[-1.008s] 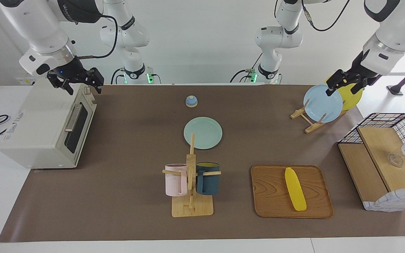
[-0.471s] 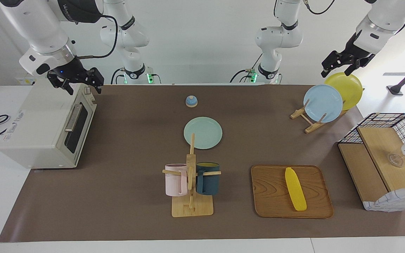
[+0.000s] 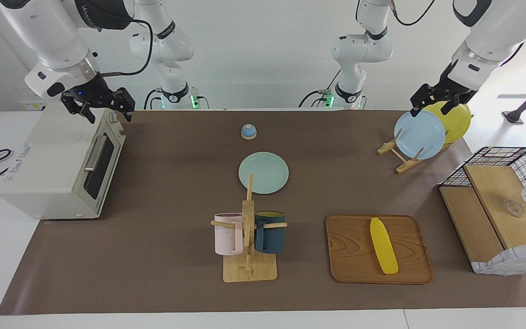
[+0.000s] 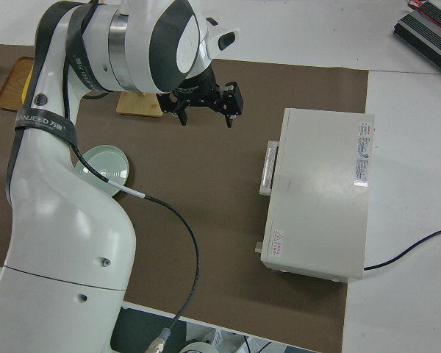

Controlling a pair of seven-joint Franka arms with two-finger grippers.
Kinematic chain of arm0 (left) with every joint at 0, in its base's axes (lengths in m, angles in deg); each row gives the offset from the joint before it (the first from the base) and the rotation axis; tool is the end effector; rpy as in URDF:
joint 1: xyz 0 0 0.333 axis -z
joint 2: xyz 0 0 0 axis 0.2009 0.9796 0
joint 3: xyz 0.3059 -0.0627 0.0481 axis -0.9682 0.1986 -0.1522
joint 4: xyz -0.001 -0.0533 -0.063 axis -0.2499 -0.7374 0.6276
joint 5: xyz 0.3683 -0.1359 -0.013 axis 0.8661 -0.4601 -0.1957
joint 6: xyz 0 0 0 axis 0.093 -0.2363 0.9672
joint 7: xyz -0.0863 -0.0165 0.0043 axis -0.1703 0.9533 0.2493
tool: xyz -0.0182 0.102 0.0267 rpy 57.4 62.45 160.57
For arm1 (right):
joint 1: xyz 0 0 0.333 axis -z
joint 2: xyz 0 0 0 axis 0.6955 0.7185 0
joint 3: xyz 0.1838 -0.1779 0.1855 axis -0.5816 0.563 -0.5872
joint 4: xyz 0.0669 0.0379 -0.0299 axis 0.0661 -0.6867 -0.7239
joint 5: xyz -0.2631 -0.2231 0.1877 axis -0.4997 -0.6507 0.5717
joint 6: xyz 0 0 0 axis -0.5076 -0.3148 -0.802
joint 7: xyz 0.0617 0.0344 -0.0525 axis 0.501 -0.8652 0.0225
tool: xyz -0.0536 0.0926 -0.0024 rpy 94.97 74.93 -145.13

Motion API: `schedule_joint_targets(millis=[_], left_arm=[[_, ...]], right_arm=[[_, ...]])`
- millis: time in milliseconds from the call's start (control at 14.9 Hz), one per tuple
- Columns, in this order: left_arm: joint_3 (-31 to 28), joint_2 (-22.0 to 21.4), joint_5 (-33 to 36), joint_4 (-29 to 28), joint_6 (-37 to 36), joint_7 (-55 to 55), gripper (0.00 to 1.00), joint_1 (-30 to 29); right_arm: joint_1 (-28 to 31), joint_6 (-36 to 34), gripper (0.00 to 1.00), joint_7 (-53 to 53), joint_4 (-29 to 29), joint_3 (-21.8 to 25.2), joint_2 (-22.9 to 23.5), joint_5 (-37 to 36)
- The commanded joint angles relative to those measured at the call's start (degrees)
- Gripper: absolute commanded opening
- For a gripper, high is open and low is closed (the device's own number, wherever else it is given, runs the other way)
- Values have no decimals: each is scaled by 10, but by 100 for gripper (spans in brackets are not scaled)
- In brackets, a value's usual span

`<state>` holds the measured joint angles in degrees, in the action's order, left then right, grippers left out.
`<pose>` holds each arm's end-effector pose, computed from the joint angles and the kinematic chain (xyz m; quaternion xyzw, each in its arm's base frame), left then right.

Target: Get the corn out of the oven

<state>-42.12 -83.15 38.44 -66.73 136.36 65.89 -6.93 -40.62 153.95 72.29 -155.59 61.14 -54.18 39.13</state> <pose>0.5350 -0.0224 0.6155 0.9988 0.0106 -0.0435 0.0186 0.5399 -0.0132 0.6167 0.9979 0.0235 -0.0597 0.0071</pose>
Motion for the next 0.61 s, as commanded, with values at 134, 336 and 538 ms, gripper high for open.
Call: schedule_joint_targets(millis=[134,336,538], left_arm=[[7,18,14,43,-5,2,100,-4],[6,27,14,61,-32,1,100,-3],[7,21,14,58,-28,1,100,-4]], right_arm=[[5,11,100,-8,-13,-2,-10,3],[5,11,100,-8,-13,-2,-10,3],[5,10,100,-8,-13,-2,-11,3]])
